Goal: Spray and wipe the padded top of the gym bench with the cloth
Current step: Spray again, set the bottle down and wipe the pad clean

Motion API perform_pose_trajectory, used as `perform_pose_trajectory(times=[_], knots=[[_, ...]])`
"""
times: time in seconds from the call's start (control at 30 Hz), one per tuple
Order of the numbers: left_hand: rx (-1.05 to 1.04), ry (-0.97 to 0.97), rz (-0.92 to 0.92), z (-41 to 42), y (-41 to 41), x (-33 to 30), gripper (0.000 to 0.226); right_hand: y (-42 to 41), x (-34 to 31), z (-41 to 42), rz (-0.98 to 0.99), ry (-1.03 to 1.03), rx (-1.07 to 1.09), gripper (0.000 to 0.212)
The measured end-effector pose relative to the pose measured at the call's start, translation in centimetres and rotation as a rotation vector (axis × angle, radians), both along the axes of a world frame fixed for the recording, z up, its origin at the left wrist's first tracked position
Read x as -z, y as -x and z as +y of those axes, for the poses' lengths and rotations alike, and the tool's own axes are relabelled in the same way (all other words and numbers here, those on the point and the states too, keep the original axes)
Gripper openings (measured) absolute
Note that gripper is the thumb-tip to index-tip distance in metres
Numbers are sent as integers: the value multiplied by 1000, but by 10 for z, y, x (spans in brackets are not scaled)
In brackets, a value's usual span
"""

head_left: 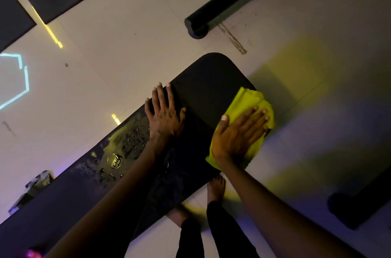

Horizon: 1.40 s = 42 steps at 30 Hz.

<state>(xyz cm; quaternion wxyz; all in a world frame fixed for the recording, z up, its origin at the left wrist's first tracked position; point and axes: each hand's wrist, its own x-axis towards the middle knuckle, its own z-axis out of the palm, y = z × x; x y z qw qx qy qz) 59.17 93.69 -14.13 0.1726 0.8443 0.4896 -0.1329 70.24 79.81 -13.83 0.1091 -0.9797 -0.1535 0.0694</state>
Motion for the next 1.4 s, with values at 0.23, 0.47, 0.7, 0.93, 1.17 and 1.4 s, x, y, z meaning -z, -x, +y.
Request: perform_pose_trajectory(times=[0.23,0.47,0.7,0.93,1.17,1.4], knots=[[41,6,-50,5,9,-6,85,-76,15,-28,-146,2,-818,79],[65,67,-1,1,21,-20,91,-22,4,-38,-39,0,-76,82],[55,86,-70,-1,46,-23,89,-14,9,-9,-93,62,-940,80],[-20,73,-8,-18,99,-26,82,-75,10,14,-133,28,-1062,76],[-20,29,27,-30,108,-19,77,-1,0,22,-107,108,-805,79],[-3,16,20,-29,112,-15,76,-41,2,96,-126,58,-1343,75]])
